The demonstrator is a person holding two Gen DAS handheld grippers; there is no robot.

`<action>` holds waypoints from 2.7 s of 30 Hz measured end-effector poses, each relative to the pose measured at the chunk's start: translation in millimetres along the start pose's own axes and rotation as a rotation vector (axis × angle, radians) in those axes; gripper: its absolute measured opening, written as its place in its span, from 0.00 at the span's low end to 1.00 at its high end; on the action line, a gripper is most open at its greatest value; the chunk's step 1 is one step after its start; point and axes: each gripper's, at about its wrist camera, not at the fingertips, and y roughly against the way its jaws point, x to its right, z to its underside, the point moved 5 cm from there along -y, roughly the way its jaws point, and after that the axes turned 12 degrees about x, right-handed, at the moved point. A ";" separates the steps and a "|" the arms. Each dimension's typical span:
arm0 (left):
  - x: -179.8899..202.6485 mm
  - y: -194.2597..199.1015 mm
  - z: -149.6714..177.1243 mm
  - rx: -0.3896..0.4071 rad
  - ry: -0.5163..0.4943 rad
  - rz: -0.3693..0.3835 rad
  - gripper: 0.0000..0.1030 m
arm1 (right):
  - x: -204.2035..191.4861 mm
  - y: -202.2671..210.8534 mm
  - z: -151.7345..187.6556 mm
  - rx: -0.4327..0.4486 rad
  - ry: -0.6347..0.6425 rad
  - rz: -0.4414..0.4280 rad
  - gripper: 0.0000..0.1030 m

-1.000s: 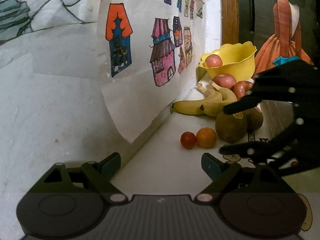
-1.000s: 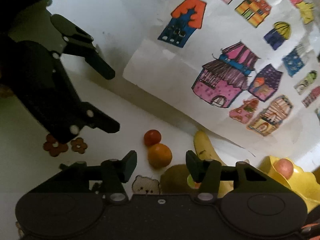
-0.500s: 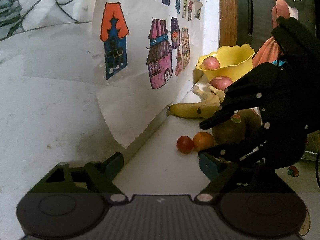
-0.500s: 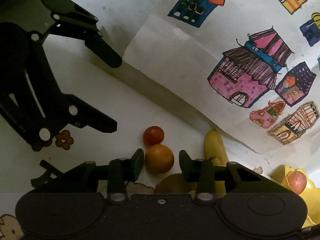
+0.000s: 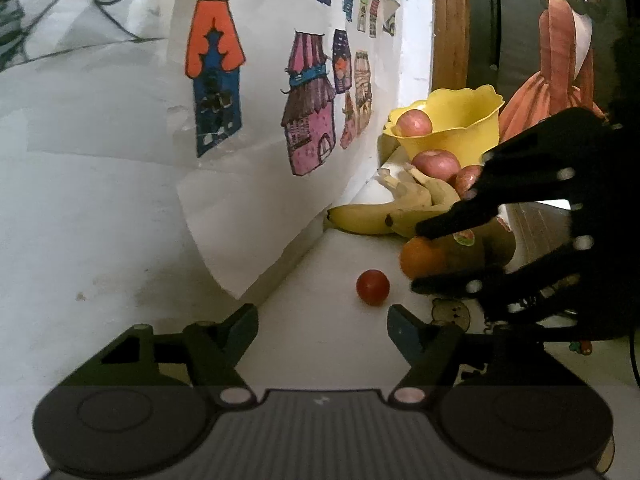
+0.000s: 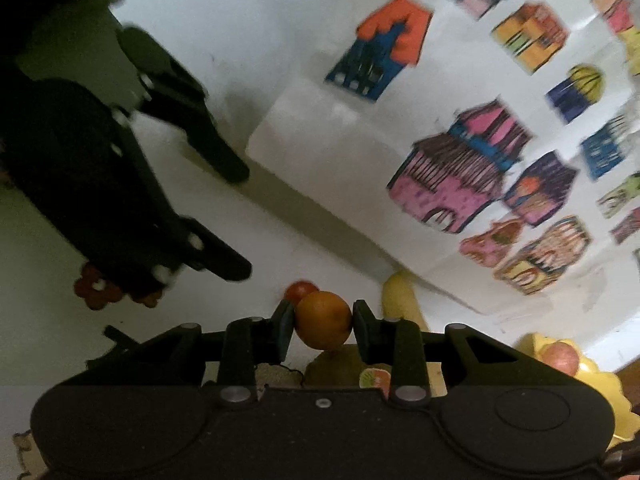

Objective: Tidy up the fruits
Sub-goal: 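Grasp a red cherry tomato with the left gripper, then carry the orange and tomato over the metal tray and open both grippers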

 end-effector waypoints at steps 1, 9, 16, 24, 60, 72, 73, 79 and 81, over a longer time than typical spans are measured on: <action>1.1 -2.2 -0.5 0.000 0.000 0.008 0.73 | -0.4 7.6 -1.1 0.012 -0.002 0.011 0.33; 16.8 -32.3 -2.7 -0.011 -0.028 0.079 0.71 | 6.6 56.0 5.2 0.029 -0.034 0.082 0.33; 28.5 -51.7 -0.7 -0.033 -0.051 0.149 0.63 | 12.8 71.8 22.9 0.015 -0.086 0.120 0.33; 33.1 -65.3 -1.7 -0.062 -0.035 0.182 0.46 | 12.9 74.9 32.3 0.016 -0.121 0.124 0.33; 120.2 11.8 -0.6 -0.067 -0.010 0.273 0.24 | -17.0 183.5 91.0 -0.015 -0.359 0.285 0.33; 187.3 -8.4 -27.4 -0.023 0.008 0.311 0.24 | -3.0 214.0 145.0 -0.067 -0.445 0.414 0.33; 192.4 -13.6 -29.2 -0.019 0.006 0.309 0.24 | 0.2 213.8 150.4 -0.069 -0.456 0.425 0.33; 214.7 -44.5 -32.0 -0.033 -0.007 0.280 0.24 | 21.1 202.9 175.1 -0.082 -0.497 0.469 0.33; 218.1 -54.6 -30.6 -0.047 -0.005 0.270 0.24 | 30.4 195.2 179.6 -0.080 -0.496 0.474 0.33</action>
